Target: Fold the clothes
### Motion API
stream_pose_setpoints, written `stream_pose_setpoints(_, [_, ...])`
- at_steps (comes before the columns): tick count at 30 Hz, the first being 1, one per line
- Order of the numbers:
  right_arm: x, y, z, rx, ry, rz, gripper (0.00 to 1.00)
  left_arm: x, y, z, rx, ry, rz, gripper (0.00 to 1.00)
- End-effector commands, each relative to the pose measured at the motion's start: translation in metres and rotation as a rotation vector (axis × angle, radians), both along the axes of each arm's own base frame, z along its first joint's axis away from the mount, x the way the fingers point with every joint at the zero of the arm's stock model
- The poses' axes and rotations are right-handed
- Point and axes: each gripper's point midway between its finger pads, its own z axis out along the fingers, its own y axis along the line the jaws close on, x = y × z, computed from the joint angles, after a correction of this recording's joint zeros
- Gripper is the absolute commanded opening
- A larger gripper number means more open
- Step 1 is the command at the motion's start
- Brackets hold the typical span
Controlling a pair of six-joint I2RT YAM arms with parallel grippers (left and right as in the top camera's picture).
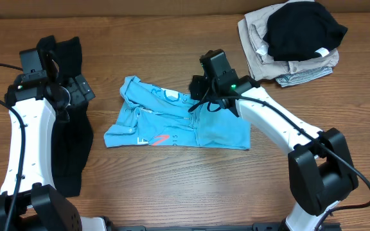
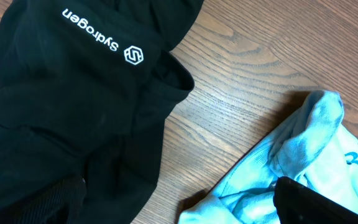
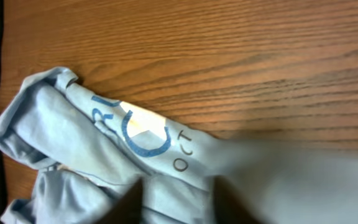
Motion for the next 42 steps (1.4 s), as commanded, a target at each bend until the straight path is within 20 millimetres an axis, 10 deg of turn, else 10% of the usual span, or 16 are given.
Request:
stream_pose_setpoints(1, [-0.007,0.001,0.001,-0.014,0.035,0.009,0.88,0.006,-0.003,0.008,0.007,-0.024,-0.03,1.0])
stream_pose_setpoints(8, [-0.045,-0.015,-0.021,-0.092,0.214,-0.027,0.93,0.005,-0.003,0.007,0.006,-0.02,-0.03,1.0])
stream_pose_setpoints(16, [-0.058,-0.017,-0.039,-0.228,0.201,-0.05,0.64,0.005,-0.003,0.008,0.004,-0.021,-0.032,1.0])
stream_pose_setpoints(25, [-0.068,-0.012,-0.08,-0.287,0.274,-0.024,0.53,0.005,-0.003,0.007,0.007,-0.019,-0.03,1.0])
stream_pose_setpoints(35, [-0.065,-0.01,-0.079,-0.28,0.264,-0.023,0.05,0.005,-0.003,0.007,0.007,-0.019,-0.03,1.0])
stream_pose_setpoints(42, [-0.064,0.011,-0.05,-0.264,0.255,0.02,0.04,0.005,-0.003,0.007,0.007,-0.019,-0.03,1.0])
